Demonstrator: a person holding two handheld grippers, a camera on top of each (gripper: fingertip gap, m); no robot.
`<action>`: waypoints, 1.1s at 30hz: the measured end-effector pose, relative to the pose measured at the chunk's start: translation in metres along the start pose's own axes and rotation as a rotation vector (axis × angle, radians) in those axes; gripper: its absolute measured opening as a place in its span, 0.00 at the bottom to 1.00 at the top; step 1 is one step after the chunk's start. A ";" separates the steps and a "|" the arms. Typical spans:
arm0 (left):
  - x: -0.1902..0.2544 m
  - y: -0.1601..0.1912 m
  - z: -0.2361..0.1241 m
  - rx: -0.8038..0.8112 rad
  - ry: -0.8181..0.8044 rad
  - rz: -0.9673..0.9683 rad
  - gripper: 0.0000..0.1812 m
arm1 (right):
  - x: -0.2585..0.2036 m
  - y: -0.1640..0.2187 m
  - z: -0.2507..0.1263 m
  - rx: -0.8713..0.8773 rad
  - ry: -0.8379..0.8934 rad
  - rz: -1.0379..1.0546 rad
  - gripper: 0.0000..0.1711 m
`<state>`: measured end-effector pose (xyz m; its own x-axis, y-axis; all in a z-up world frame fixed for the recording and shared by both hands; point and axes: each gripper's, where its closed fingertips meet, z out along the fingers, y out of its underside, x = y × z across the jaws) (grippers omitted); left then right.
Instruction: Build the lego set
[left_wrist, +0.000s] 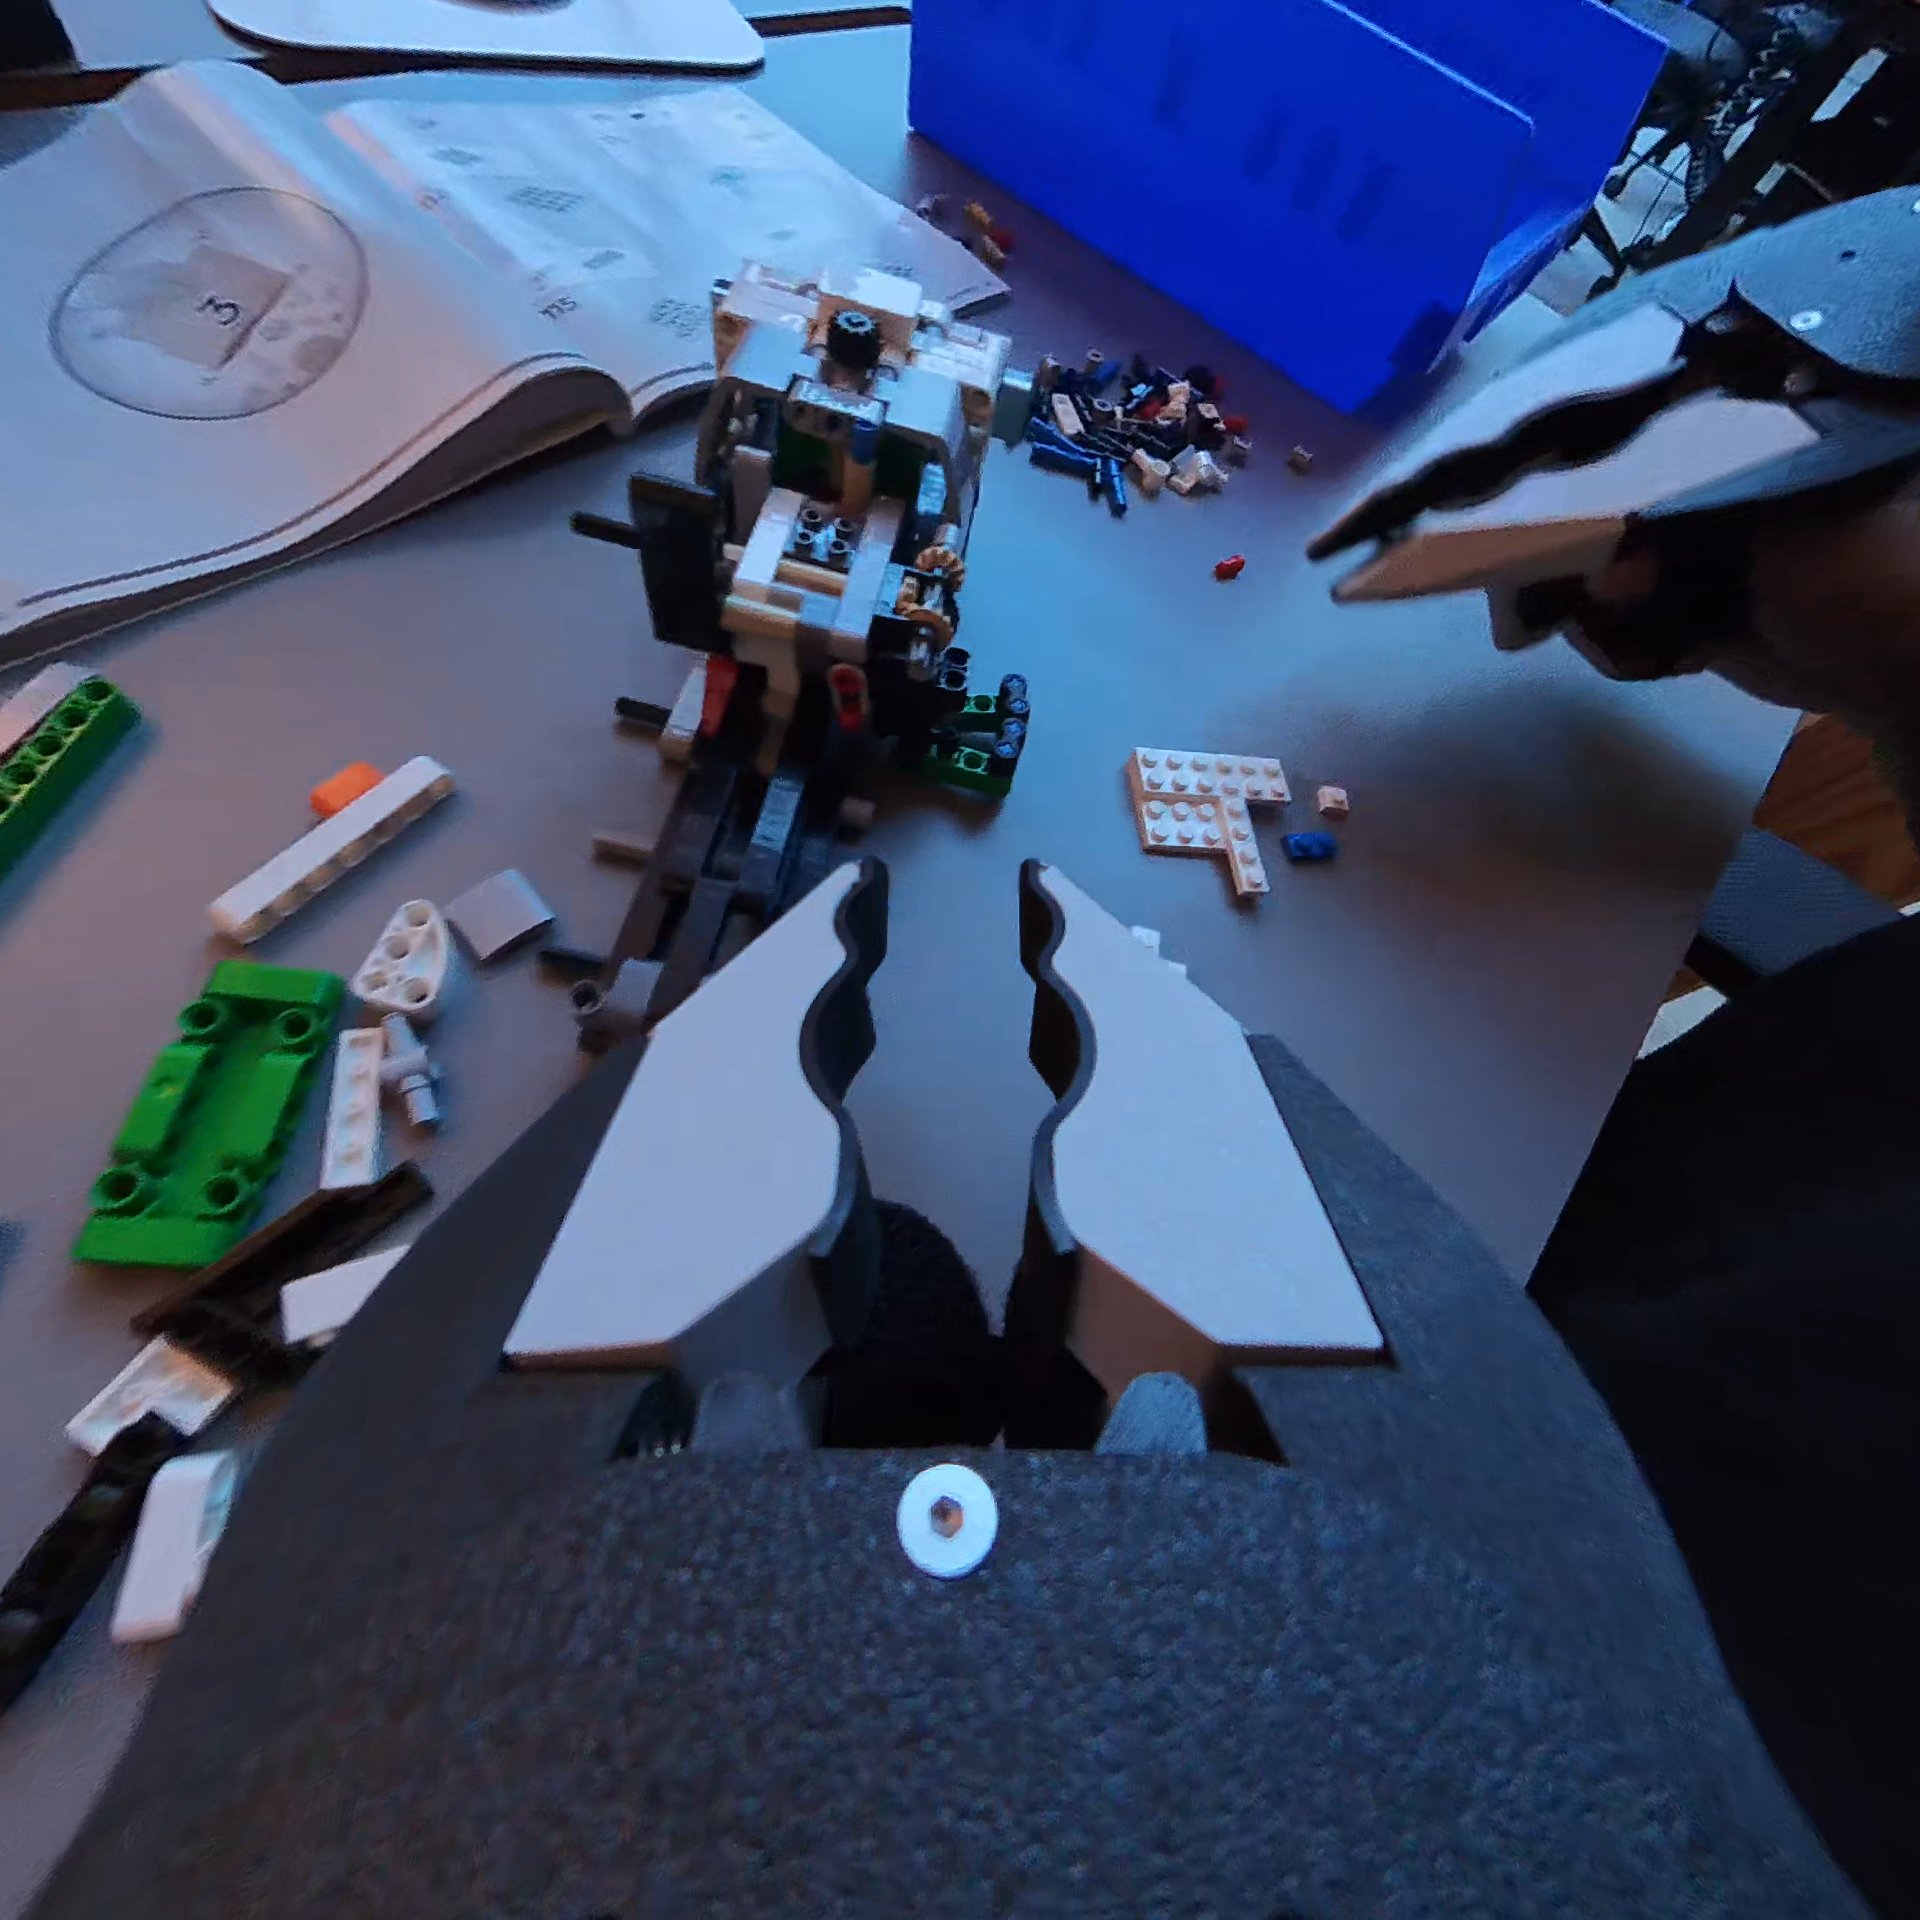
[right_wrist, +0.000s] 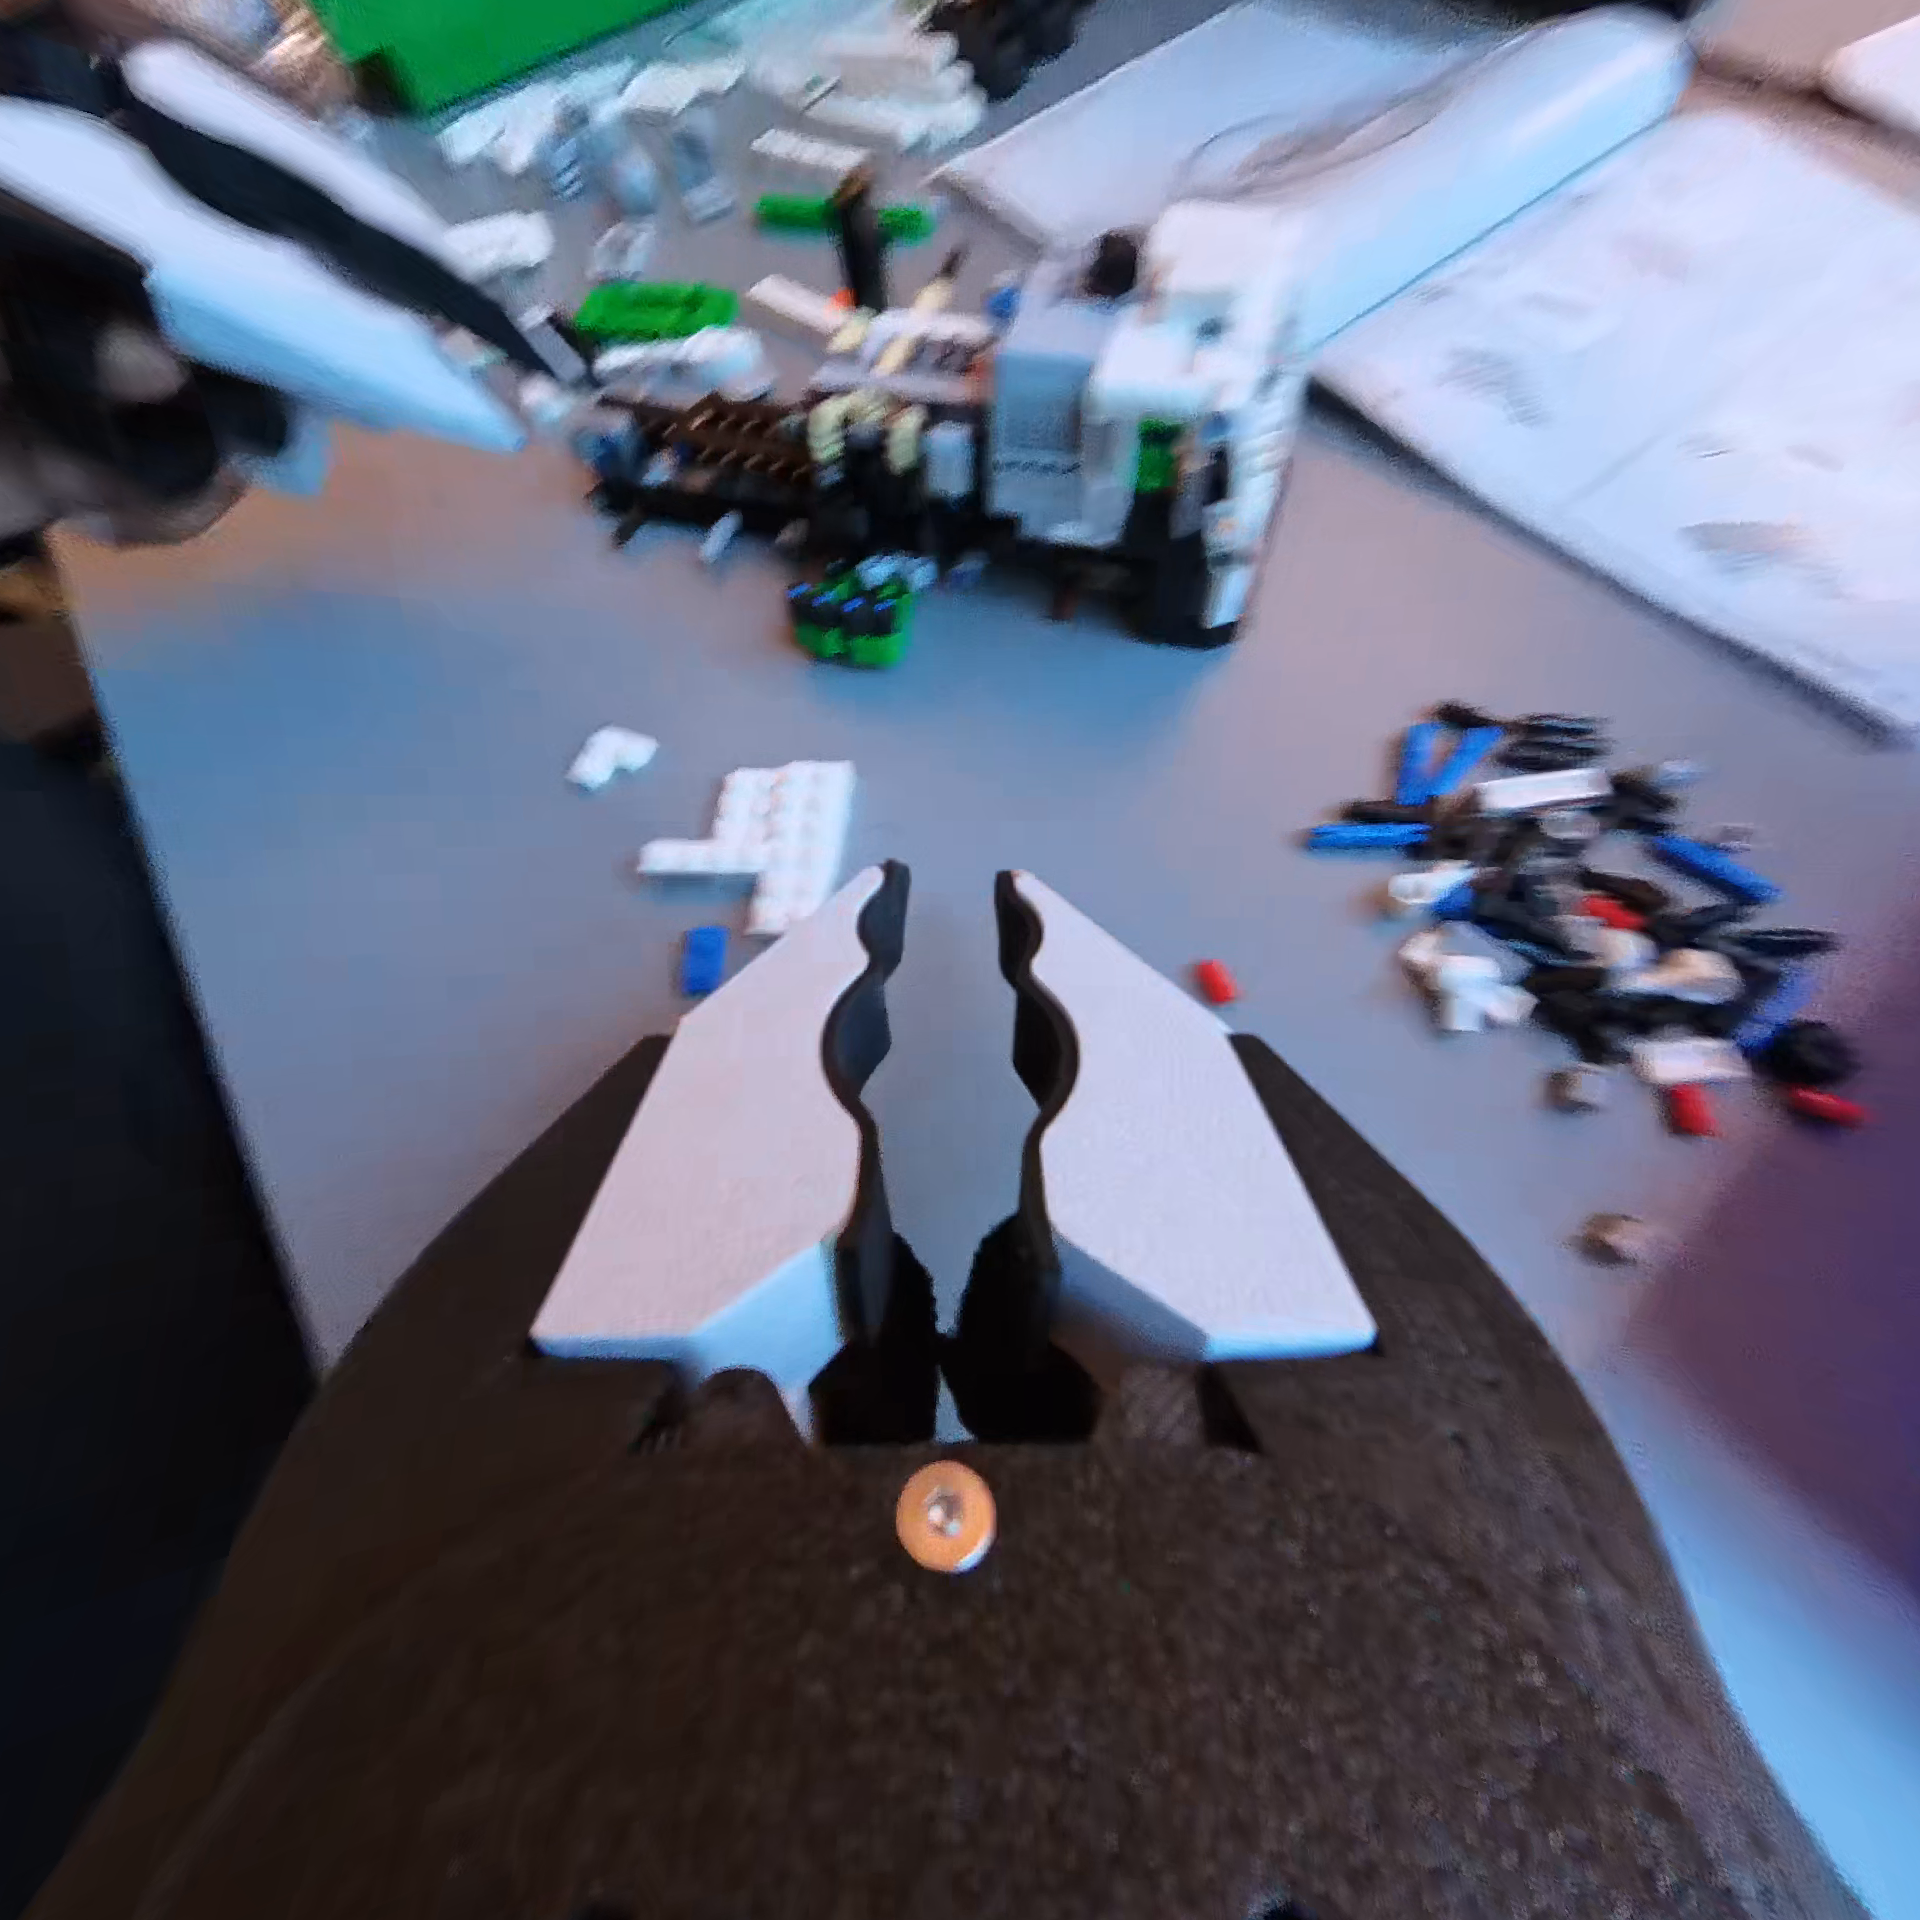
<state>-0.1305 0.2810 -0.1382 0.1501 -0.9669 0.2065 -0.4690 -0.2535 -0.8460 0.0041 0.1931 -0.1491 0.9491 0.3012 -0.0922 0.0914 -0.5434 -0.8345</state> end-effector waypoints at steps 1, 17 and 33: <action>0.003 -0.001 0.004 -0.006 0.001 0.005 0.13 | 0.014 -0.005 -0.002 0.042 0.062 0.007 0.10; 0.029 0.003 0.038 -0.145 -0.044 0.135 0.13 | 0.082 -0.049 -0.047 0.478 0.286 0.070 0.07; 0.092 0.015 0.036 -0.123 0.208 0.286 0.14 | -0.057 0.024 0.009 -0.066 -0.181 -0.168 0.07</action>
<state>-0.0920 0.1896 -0.1499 -0.1759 -0.9814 0.0765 -0.5698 0.0381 -0.8209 -0.0508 0.1702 -0.1685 0.8500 0.5239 -0.0560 0.2686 -0.5223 -0.8093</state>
